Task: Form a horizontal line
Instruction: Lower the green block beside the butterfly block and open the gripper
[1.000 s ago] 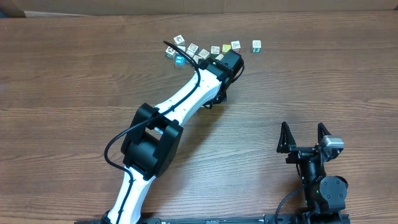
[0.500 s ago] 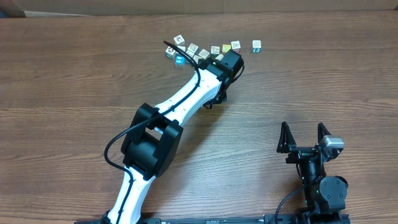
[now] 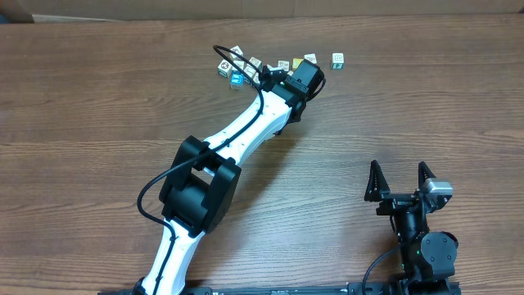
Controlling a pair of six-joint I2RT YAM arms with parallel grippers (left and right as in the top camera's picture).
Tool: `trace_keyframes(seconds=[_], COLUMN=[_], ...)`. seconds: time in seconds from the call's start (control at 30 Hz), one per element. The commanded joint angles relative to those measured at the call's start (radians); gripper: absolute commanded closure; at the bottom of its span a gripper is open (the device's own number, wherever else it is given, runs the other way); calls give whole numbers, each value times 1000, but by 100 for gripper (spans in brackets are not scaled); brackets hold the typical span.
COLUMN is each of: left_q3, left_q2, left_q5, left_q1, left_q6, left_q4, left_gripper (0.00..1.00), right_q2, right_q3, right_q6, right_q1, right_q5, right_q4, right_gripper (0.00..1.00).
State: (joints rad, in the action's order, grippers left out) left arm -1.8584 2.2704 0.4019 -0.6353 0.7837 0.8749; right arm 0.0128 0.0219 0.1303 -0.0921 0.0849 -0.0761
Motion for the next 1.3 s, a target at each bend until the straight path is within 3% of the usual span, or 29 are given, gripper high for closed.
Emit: trace_keyframes(seconds=[0.0,0.73,0.97,1.27], left_q3=[-22,-22,-22,9], left_q2=[-34,-34,-34,-34], left_q5=[23,-93,-149,-167], left_q1=[-5,-13,-14,-13], left_q6=[-2,-6,-166,-182], left_q4=[-11,61,14,13], left_gripper=[94,96,95,96], right_q2=[-10,-10,-10,-10], right_q3=[-14,-14,-14,-14], right_q6=[-5,-5,-5,-5], right_q1=[3,3,3,3], right_q5=[-1,-1,-1,-1], right_q4=[4,4,4,4], right_gripper=[0,0,0,0])
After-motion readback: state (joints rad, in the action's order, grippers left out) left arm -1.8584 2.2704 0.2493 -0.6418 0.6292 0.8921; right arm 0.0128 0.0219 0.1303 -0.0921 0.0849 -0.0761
